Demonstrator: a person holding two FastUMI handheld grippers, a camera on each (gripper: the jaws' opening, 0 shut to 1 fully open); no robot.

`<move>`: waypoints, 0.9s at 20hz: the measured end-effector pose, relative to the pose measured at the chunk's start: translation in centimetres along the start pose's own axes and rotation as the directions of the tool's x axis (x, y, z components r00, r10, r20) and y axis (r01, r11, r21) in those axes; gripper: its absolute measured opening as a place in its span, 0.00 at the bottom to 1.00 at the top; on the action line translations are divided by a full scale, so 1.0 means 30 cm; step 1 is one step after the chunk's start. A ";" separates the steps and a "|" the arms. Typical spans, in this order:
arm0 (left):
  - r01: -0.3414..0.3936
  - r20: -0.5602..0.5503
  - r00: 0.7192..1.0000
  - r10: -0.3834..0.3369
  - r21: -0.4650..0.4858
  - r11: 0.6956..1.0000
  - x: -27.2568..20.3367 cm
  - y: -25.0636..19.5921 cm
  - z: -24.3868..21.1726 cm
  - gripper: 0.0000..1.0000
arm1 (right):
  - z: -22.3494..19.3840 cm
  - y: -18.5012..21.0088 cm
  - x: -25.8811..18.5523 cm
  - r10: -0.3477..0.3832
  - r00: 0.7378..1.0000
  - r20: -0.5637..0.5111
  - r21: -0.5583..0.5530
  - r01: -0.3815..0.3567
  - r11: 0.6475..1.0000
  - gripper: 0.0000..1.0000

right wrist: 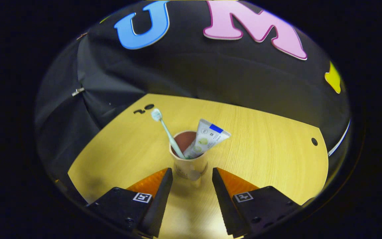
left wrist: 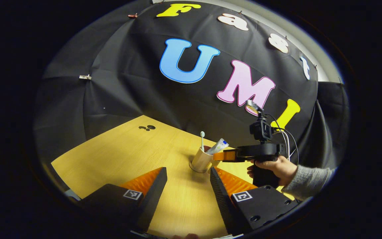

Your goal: Put the toothbrush and toothpaste on the desktop into the cup, then pick up the cup and place it on the coaster on the desktop.

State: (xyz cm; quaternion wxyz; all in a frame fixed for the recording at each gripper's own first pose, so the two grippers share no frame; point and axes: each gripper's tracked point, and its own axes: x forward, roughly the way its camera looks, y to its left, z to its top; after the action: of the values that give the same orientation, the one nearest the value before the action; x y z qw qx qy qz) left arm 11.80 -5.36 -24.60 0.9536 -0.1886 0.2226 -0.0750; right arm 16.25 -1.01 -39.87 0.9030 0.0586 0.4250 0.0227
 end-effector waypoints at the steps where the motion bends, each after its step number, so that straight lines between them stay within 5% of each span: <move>1: 0.012 -0.003 1.000 -0.012 -0.010 1.000 -0.030 -0.019 0.032 0.84 | 0.043 0.014 -0.059 -0.002 0.998 0.063 -0.010 0.003 1.000 0.82; 3: 0.025 0.014 1.000 -0.025 -0.012 1.000 -0.090 -0.050 0.105 0.85 | 0.127 0.041 -0.209 -0.016 0.984 0.177 -0.011 0.018 1.000 1.00; 10: 0.033 0.171 0.984 -0.059 0.149 0.988 -0.284 -0.192 0.347 0.90 | 0.341 0.034 -0.773 -0.048 0.906 0.420 0.038 0.035 0.999 0.98; 18: 0.147 0.249 0.938 -0.240 0.339 0.929 -0.377 -0.684 0.407 0.92 | 0.416 -0.161 -1.330 -0.056 0.807 0.588 0.073 0.016 0.997 0.98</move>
State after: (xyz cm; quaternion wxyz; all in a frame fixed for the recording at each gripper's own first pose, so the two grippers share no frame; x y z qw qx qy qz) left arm 6.04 -17.64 -1.92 0.9811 -0.0638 0.0479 -0.1762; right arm 0.38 -10.51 -2.08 0.9882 0.0840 0.1253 -0.0274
